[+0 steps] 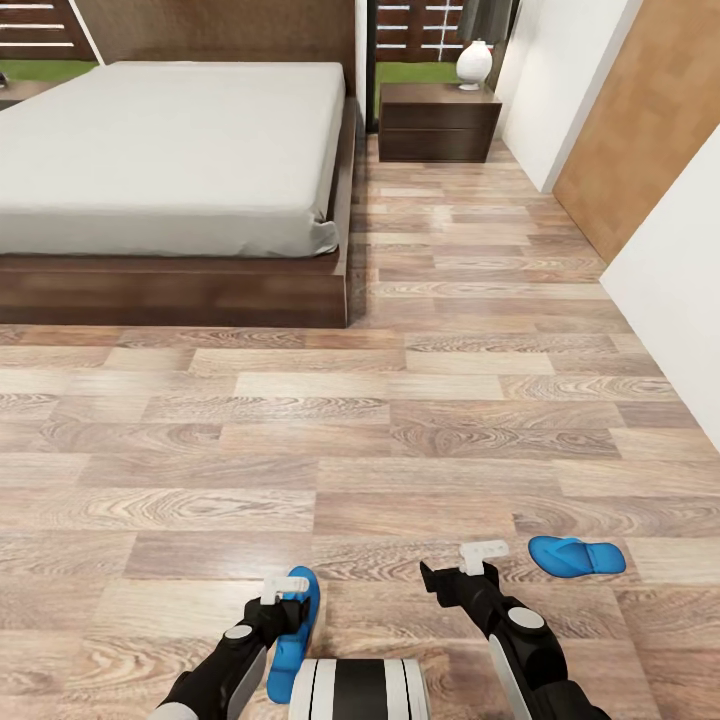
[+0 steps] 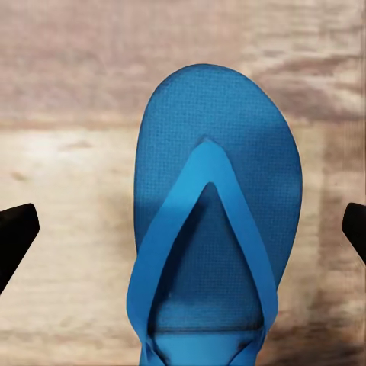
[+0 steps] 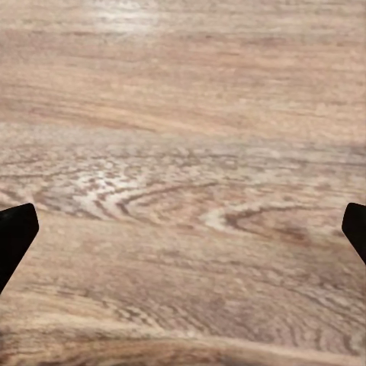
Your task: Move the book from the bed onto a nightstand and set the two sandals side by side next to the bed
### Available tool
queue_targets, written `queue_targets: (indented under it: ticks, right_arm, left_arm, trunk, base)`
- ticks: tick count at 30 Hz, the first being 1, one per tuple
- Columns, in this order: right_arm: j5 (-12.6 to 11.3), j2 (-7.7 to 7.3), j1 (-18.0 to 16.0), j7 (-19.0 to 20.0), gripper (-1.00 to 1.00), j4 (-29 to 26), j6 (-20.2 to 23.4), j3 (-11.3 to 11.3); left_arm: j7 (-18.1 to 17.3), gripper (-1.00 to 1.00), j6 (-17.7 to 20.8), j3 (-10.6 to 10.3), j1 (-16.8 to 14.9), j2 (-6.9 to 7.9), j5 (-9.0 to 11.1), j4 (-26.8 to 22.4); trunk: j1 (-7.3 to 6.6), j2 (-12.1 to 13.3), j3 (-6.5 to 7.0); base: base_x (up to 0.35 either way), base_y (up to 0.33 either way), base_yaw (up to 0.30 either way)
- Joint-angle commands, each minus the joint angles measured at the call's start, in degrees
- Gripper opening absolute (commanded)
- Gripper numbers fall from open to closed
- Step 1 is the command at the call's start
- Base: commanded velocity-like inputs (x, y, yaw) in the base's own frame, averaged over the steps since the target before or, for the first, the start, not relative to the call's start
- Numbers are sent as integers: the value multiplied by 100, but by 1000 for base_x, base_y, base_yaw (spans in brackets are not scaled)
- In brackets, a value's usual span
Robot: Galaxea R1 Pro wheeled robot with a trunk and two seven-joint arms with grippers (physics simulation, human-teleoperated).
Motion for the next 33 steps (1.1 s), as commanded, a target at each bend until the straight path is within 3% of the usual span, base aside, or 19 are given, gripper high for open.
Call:
queue_targets:
  ticks: [1, 12, 25, 33]
  right_arm:
    - [-1, 2, -2, 18, 100, -7, 30, -5]
    - [-1, 2, -2, 18, 100, 0, 33, -5]
    - [-1, 2, -2, 18, 100, 8, 33, -5]
    - [1, 0, -2, 18, 100, 6, 31, -5]
  left_arm:
    - [5, 100, 16, -11, 0, 1, -7, -8]
    - [4, 100, 20, -15, 3, 10, -7, -112]
    - [2, 100, 20, -16, 3, 9, -13, -138]
    - [2, 100, 19, -16, -1, 9, -14, -150]
  trunk:
    - [-1, -1, -3]
    - [22, -13, -203]
    - [22, -13, -203]
    - [43, -24, -380]
  base:
    - [0, 0, 0]
    - [0, 0, 0]
    - [0, 0, 0]
    - [0, 0, 0]
